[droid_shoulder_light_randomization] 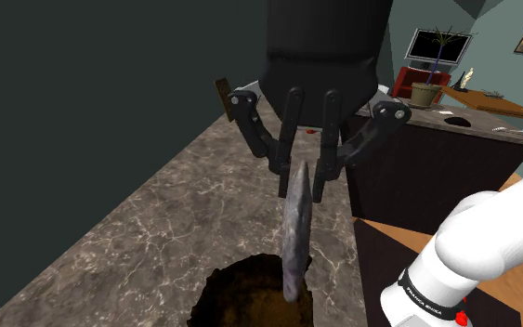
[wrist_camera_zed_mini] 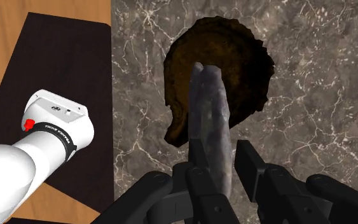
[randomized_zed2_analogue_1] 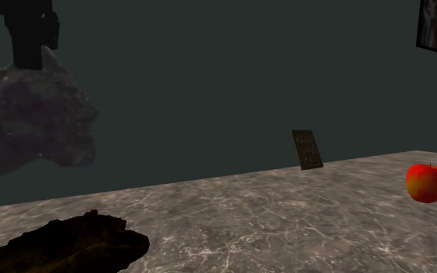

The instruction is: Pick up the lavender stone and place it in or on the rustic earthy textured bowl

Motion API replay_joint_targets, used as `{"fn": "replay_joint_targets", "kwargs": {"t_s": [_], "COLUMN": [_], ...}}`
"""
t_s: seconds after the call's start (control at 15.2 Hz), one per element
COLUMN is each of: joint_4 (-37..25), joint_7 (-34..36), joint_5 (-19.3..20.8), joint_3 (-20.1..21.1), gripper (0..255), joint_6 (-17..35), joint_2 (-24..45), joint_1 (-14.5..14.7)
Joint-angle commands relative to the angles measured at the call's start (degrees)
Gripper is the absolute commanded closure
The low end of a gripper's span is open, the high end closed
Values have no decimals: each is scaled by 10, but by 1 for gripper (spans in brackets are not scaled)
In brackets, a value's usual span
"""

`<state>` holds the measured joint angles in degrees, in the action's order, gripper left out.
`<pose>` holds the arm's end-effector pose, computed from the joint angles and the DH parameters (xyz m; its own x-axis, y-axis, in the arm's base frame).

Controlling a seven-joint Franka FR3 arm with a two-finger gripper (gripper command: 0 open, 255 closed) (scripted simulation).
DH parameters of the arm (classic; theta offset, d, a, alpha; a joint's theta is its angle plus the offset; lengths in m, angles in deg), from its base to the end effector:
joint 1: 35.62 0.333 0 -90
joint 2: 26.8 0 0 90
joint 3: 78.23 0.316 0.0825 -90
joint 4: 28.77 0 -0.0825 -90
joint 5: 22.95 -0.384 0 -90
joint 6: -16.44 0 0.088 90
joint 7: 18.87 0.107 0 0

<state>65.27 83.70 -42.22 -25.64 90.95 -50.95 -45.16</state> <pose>0.2263 0.4058 0.6748 0.5245 -0.8512 0.0192 -0.8492 -0.5214 0.0834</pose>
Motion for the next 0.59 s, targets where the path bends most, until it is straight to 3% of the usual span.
{"fn": "replay_joint_targets", "kwargs": {"t_s": [0.0,0.53], "joint_4": [24,106], "joint_7": [-7,-24], "joint_5": [-6,-22], "joint_3": [-6,-10], "gripper": [255,255], "joint_6": [15,71], "joint_2": [-11,-40], "joint_1": [5,19]}}
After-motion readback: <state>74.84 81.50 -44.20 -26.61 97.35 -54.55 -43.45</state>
